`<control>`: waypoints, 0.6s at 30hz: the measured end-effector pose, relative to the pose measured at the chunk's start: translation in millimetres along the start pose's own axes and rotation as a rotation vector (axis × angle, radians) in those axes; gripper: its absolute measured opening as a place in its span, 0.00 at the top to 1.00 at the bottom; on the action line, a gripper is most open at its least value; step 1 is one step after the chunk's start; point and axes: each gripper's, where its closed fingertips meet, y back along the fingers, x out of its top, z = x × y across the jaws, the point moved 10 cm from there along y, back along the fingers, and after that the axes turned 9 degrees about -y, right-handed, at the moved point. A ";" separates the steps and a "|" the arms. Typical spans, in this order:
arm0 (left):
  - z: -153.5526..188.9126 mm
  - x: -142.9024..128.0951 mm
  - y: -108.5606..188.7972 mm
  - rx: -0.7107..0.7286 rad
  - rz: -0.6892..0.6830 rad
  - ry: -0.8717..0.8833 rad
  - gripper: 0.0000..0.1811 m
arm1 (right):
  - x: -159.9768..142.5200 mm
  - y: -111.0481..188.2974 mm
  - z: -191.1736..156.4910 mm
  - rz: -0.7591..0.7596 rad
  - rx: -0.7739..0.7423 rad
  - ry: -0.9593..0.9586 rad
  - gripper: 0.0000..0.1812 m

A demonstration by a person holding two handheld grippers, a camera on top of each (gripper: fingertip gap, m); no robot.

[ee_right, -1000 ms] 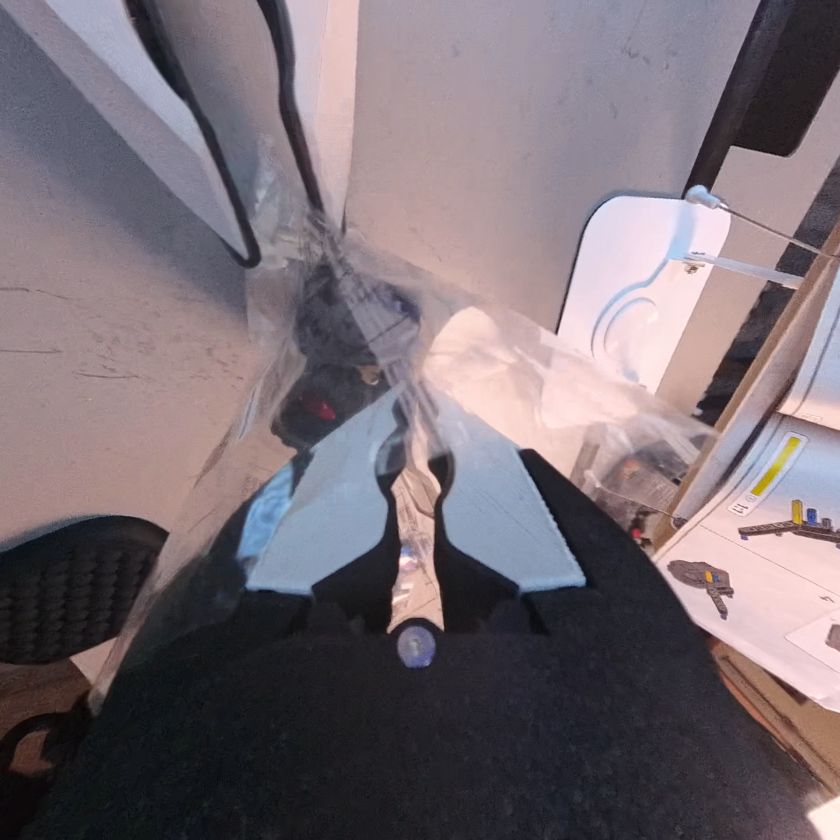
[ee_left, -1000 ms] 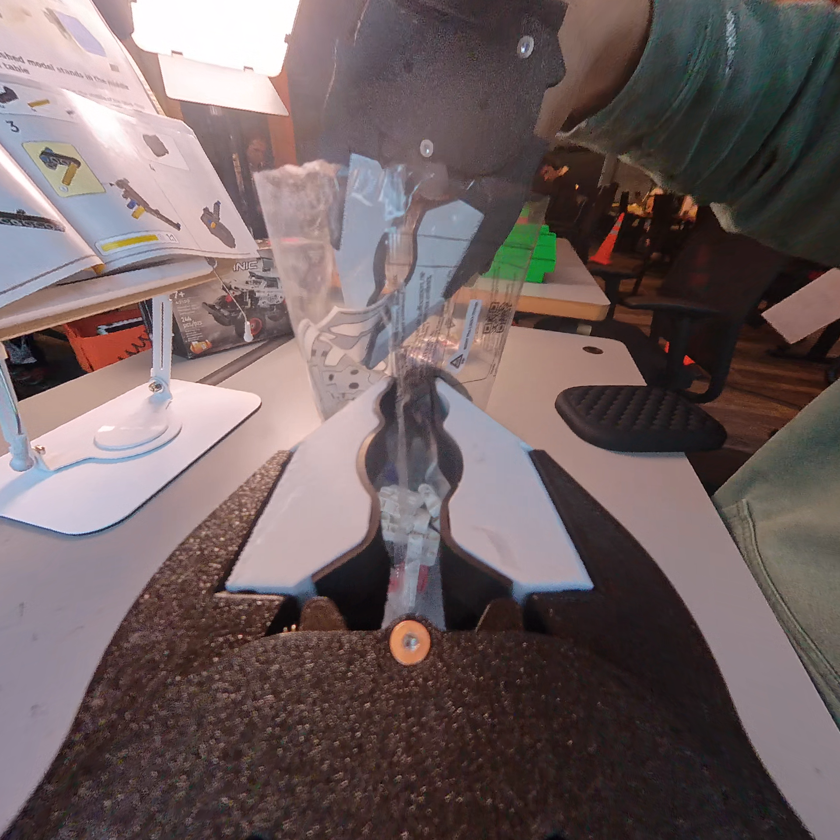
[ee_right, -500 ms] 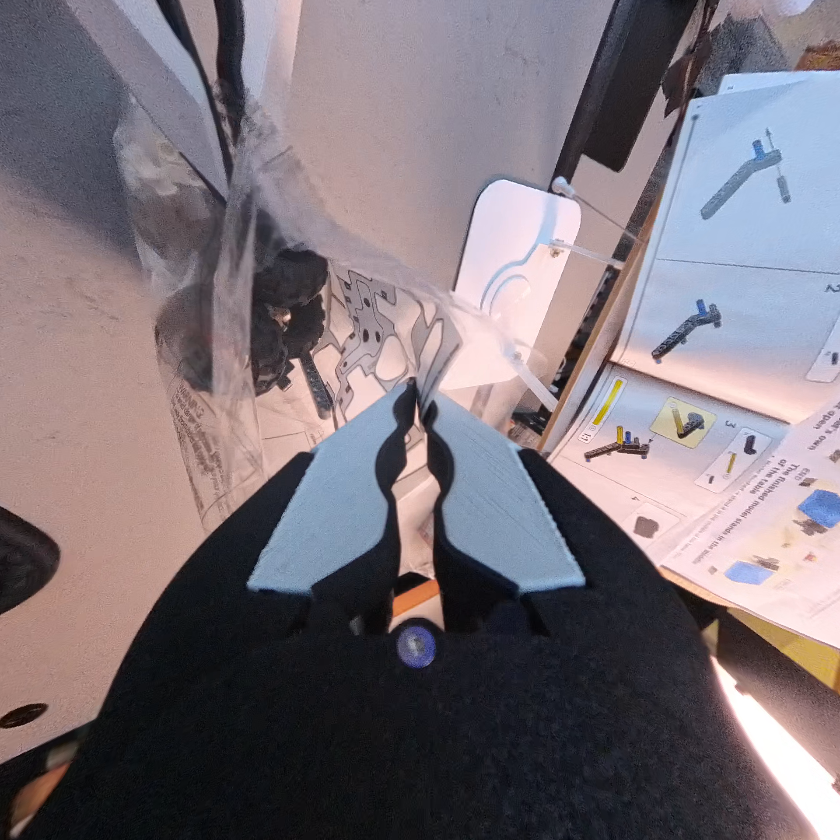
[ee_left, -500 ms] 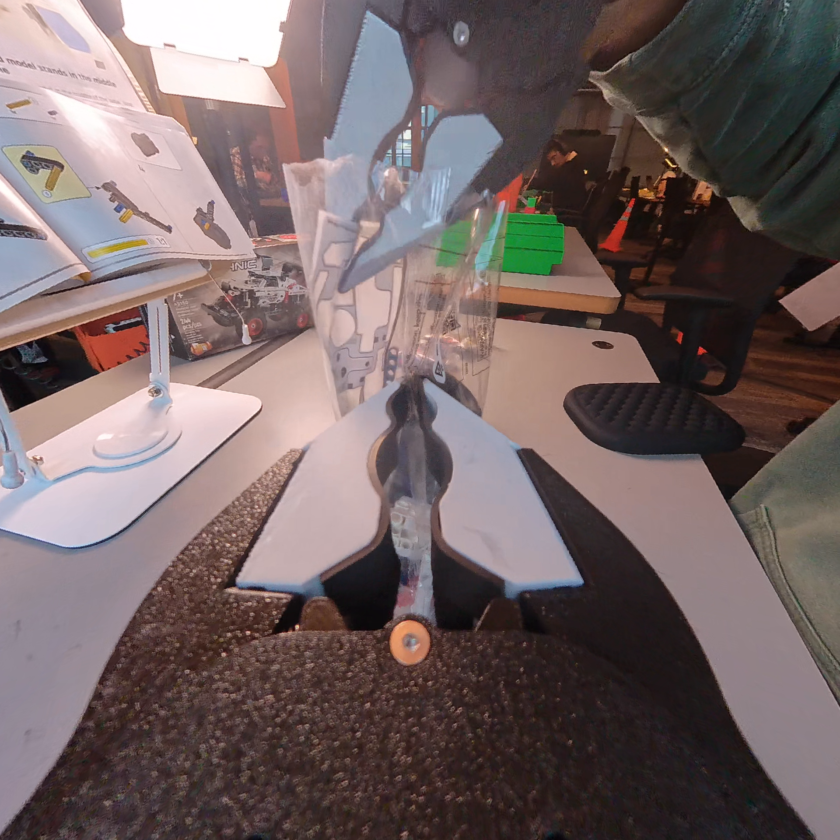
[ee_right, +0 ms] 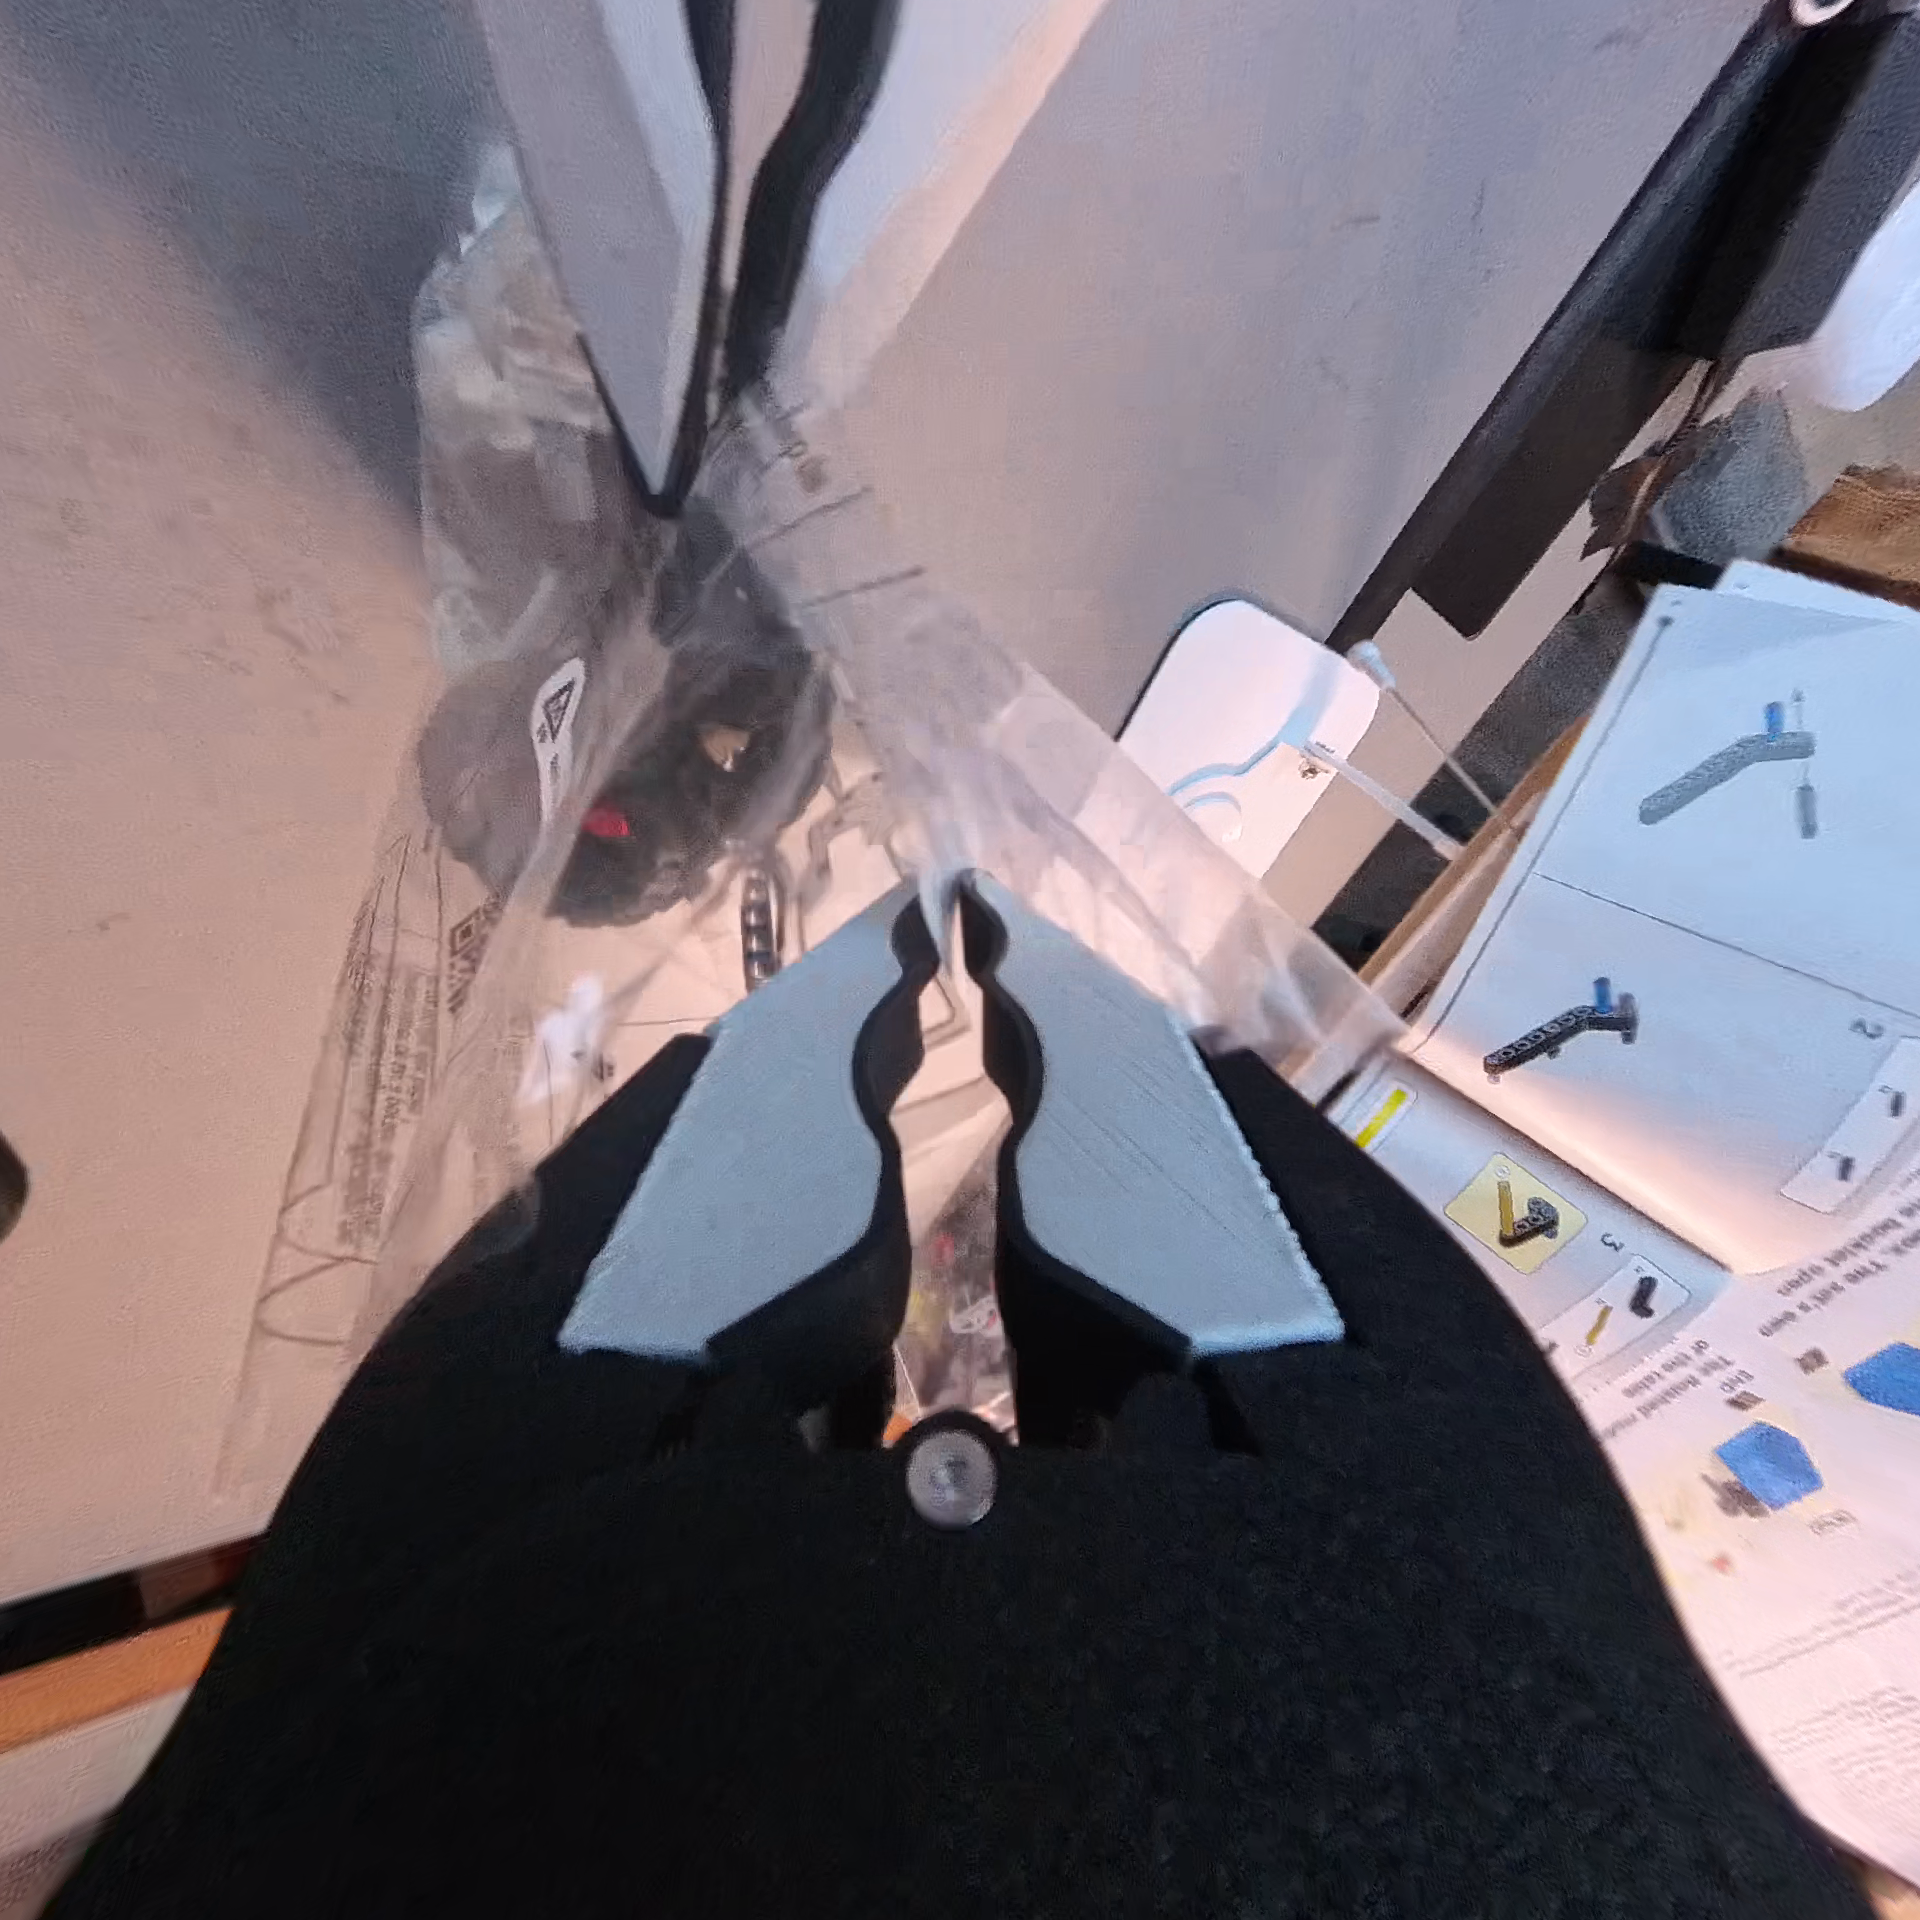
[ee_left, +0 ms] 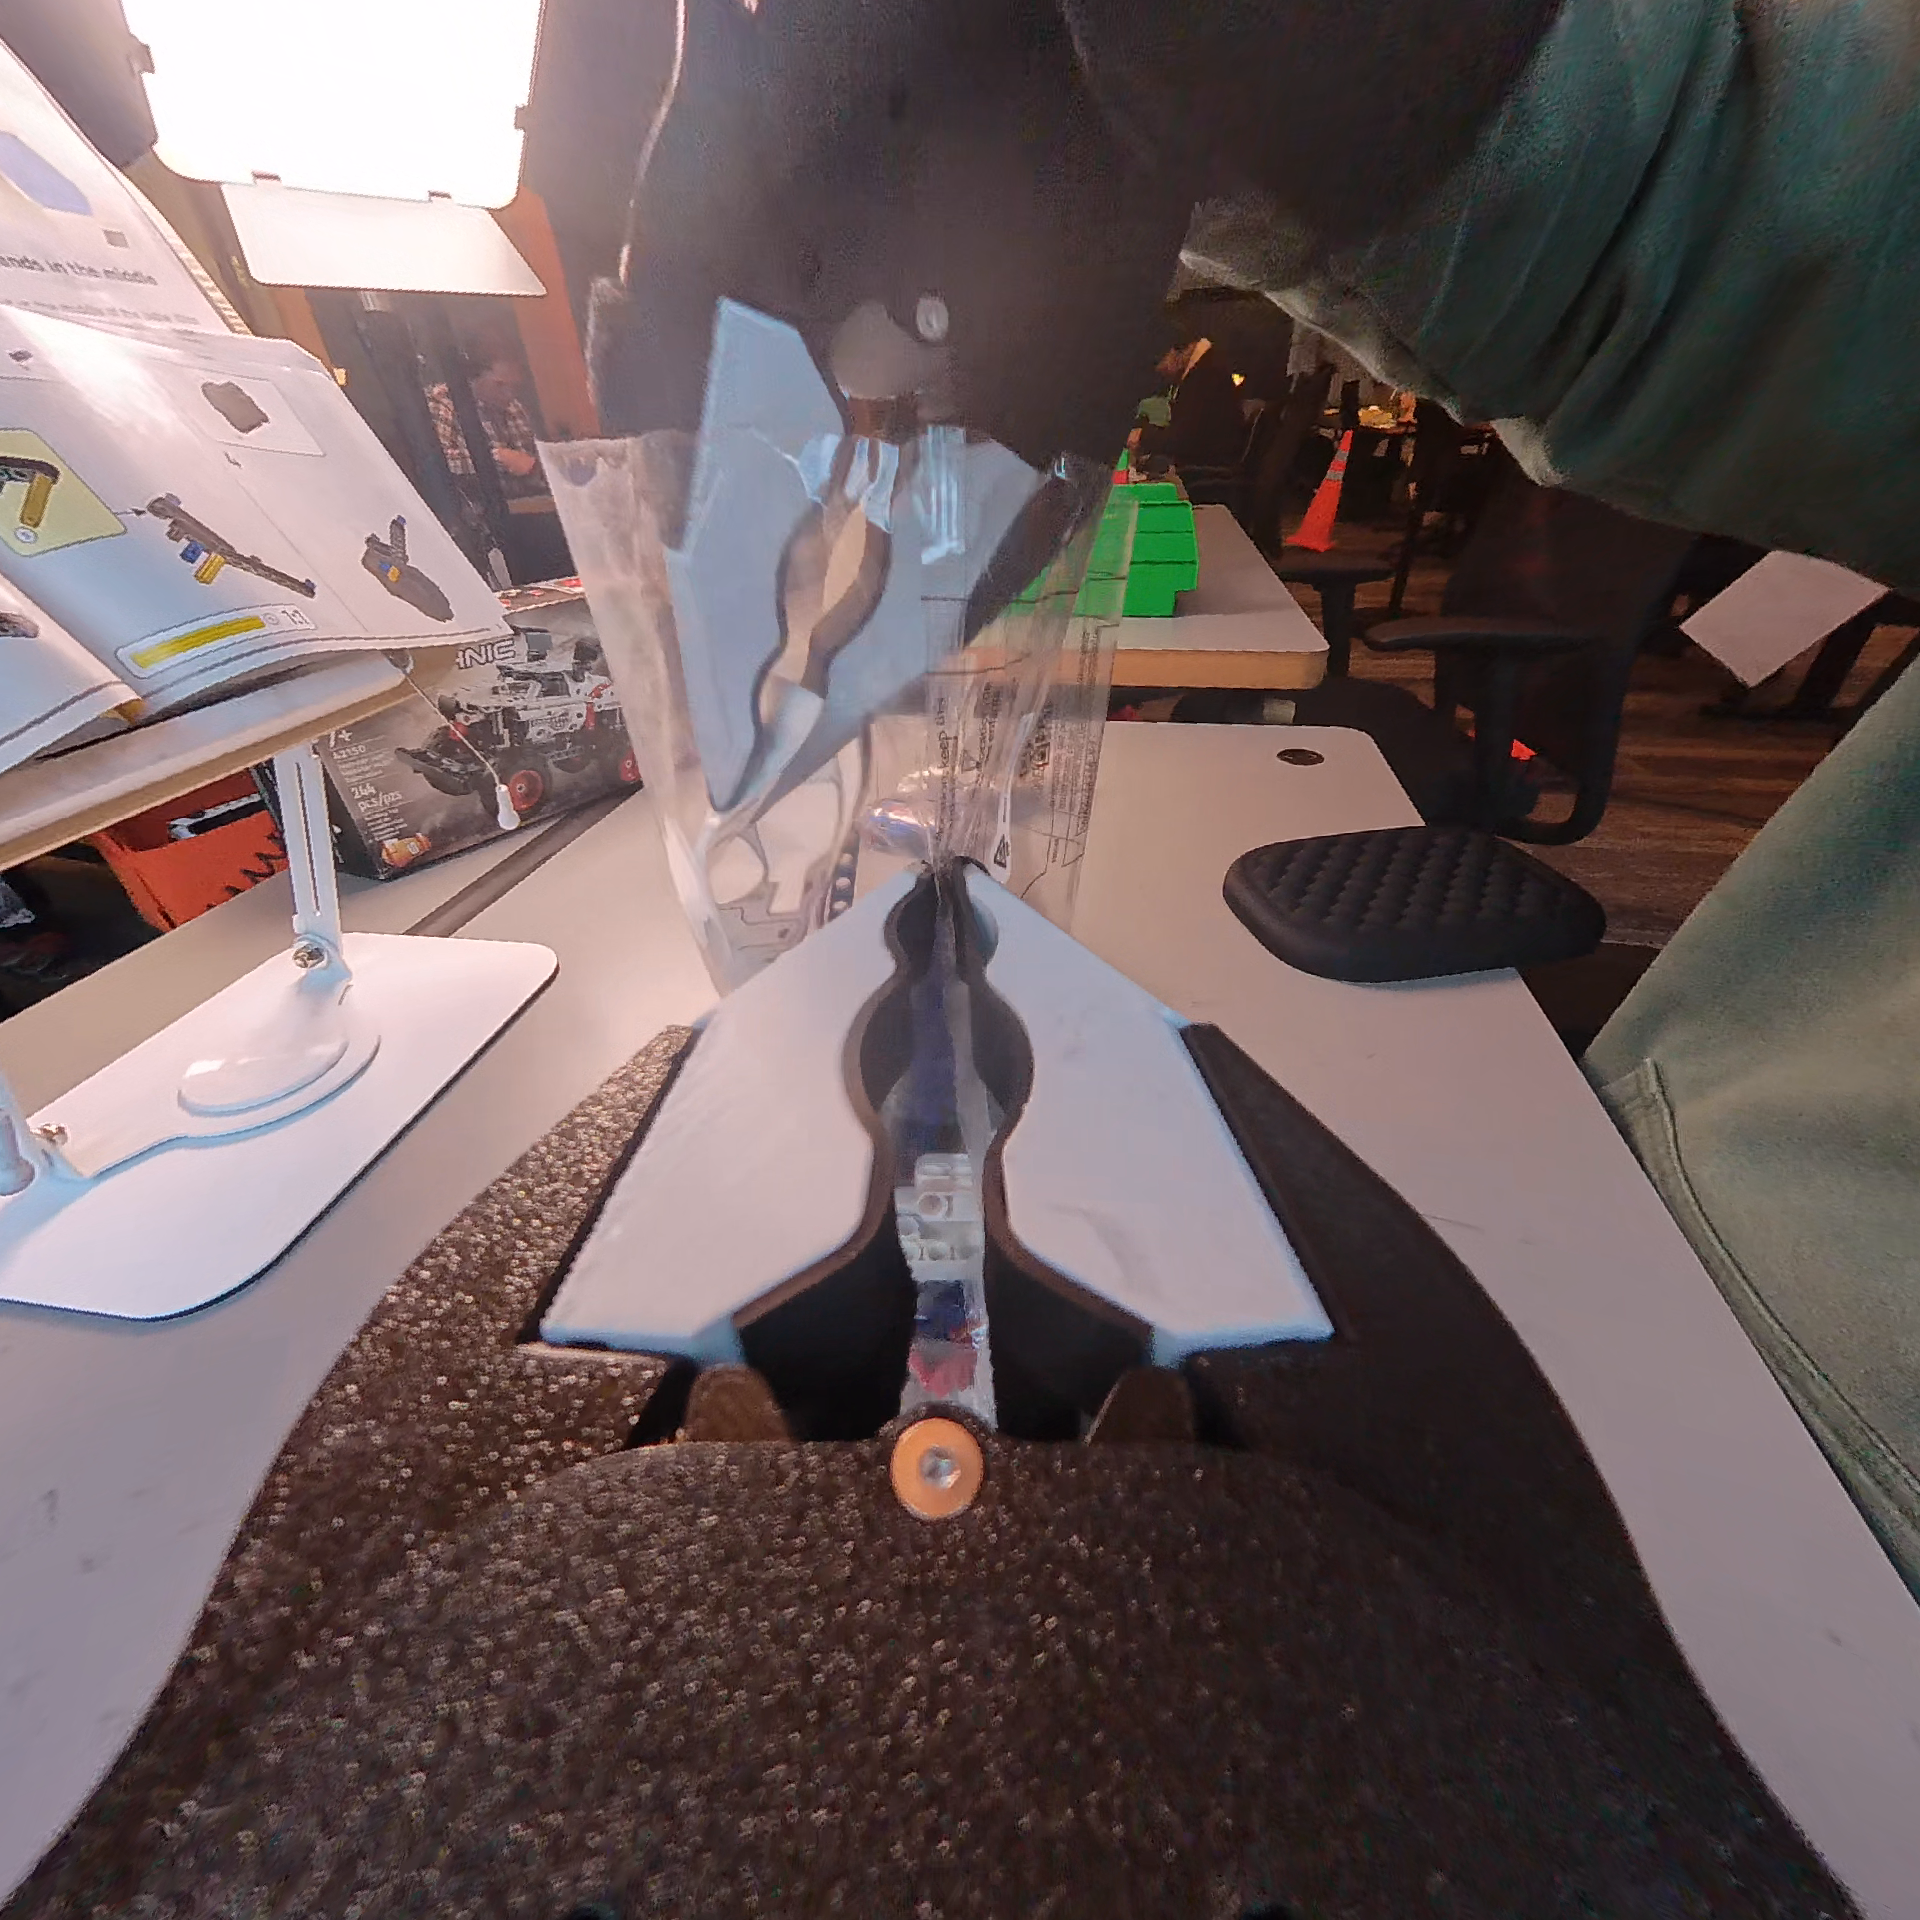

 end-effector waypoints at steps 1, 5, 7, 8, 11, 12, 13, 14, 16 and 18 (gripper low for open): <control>0.3 0.2 0.5 0.003 0.003 0.001 0.99 | 0.1 5.8 3.2 0.041 0.003 -0.039 0.95; -1.0 0.0 1.1 0.028 0.005 0.016 0.98 | -6.7 38.6 12.4 0.251 -0.030 -0.154 0.85; -0.8 -0.1 0.7 0.022 0.008 0.024 0.99 | -16.6 56.2 18.1 0.359 -0.063 -0.229 0.84; -0.8 -0.1 0.5 0.026 0.007 0.024 0.99 | -23.1 64.4 20.4 0.405 -0.085 -0.263 0.84; -1.5 0.0 1.2 0.045 0.004 0.024 0.98 | -44.8 84.7 19.6 0.543 -0.133 -0.359 0.85; -2.1 0.1 1.8 0.056 0.004 0.026 0.98 | -52.5 89.0 15.7 0.589 -0.127 -0.388 0.84; -2.8 0.3 2.7 0.066 0.006 0.028 0.98 | -60.7 90.7 10.5 0.629 -0.113 -0.416 0.81; -3.3 0.7 3.7 0.069 0.010 0.030 0.98 | -69.3 89.6 4.4 0.662 -0.098 -0.443 0.77; -3.5 1.6 5.2 0.056 0.009 0.034 0.99 | -86.5 78.7 -11.0 0.720 -0.062 -0.483 0.70; -3.5 1.9 5.6 0.048 0.005 0.031 0.99 | -101.9 57.6 -26.8 0.774 -0.011 -0.530 0.60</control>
